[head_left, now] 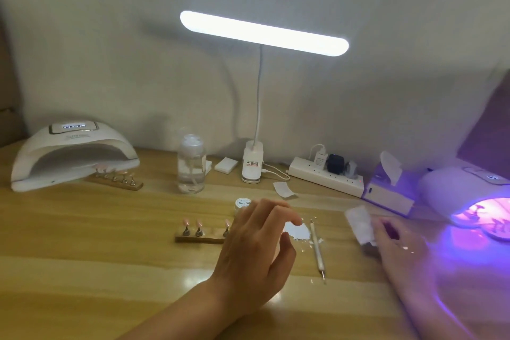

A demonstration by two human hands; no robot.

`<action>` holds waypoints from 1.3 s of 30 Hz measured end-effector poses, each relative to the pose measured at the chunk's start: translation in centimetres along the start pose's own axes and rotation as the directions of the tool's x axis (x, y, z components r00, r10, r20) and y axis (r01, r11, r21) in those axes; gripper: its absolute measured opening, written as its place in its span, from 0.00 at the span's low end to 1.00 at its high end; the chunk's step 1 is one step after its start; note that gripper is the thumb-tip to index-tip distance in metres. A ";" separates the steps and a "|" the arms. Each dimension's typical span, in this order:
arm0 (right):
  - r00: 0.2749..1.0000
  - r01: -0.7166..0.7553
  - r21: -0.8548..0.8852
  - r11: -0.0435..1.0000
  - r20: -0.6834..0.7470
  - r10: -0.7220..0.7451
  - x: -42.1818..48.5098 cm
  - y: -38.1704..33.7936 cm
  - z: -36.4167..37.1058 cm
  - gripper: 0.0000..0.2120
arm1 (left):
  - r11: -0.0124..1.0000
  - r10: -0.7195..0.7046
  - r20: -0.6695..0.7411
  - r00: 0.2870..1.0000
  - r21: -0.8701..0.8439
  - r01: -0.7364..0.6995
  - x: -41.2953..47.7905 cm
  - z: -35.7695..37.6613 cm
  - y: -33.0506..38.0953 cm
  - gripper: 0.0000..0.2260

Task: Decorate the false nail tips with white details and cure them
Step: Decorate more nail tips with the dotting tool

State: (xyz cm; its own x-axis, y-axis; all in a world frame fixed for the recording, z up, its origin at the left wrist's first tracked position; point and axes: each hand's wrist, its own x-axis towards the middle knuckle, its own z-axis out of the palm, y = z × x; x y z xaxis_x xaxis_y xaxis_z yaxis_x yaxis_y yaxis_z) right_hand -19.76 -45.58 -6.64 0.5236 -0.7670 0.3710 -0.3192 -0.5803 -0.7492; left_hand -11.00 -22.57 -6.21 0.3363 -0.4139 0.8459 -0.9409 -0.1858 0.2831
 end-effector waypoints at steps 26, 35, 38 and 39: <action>0.802 0.430 -0.434 0.792 0.586 -0.114 7.8 -10.2 12.9 0.07 | 0.538 -0.819 0.031 0.574 -0.309 0.784 0.7 -8.3 -16.6 0.22; 0.529 0.843 0.036 0.536 0.119 -0.840 2.9 -24.5 15.9 0.08 | 0.624 -0.773 0.068 0.631 -0.100 0.775 0.8 -6.5 -17.4 0.24; 0.544 0.824 -0.031 0.566 0.323 -0.775 2.0 -26.1 18.9 0.17 | 0.632 -0.773 0.044 0.632 -0.026 0.775 0.7 -6.6 -17.5 0.22; 0.547 0.815 -0.016 0.579 0.354 -0.759 1.6 -25.7 19.4 0.19 | 0.624 -0.781 0.034 0.624 -0.011 0.782 0.8 -6.7 -17.5 0.21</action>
State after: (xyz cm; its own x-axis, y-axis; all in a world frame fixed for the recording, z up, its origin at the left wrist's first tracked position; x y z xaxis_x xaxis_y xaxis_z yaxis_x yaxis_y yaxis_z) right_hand 4.63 -26.54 2.59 0.8080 0.1182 0.5772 0.2293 -0.9655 -0.1232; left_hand 5.46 -13.70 -7.52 0.9459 -0.1437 0.2910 -0.3246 -0.4294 0.8428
